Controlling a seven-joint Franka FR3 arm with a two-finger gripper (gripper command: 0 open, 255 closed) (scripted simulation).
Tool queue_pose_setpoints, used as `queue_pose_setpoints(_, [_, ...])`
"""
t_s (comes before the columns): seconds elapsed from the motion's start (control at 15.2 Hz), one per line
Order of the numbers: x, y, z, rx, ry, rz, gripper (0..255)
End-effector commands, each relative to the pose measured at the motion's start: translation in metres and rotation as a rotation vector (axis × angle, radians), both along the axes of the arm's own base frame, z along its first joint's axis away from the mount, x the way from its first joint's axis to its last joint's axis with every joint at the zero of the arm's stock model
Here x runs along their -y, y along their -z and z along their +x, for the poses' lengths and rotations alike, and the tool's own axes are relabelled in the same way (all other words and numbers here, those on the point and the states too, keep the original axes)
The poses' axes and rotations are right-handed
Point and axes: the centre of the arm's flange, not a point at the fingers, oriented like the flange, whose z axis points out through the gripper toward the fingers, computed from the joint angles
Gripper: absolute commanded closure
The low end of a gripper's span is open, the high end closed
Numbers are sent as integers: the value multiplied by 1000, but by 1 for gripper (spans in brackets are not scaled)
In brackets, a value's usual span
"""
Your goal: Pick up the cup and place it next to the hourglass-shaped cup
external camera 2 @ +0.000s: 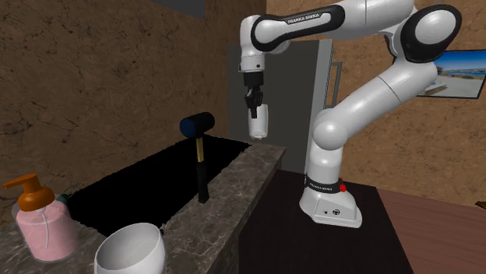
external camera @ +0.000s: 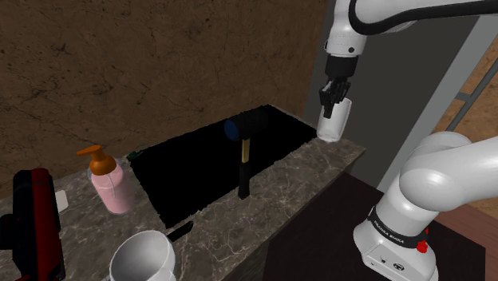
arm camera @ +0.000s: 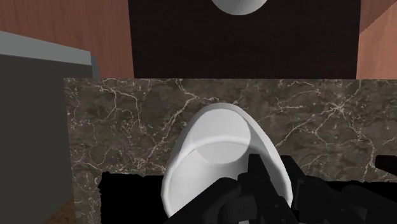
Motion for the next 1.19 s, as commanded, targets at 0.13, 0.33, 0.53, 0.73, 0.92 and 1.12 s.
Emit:
queue_pose_setpoints(0.13, [0,-21,1,0,0,0,255])
queue_pose_setpoints(0.33, [0,-37,1,0,0,0,255])
queue_pose_setpoints(0.53, [0,-53,1,0,0,0,255])
queue_pose_setpoints(0.73, [0,-68,1,0,0,0,255])
queue_pose_setpoints(0.92, [-13,-77,0,0,0,0,255])
queue_pose_setpoints(1.12, [-53,-78,-1,0,0,0,255])
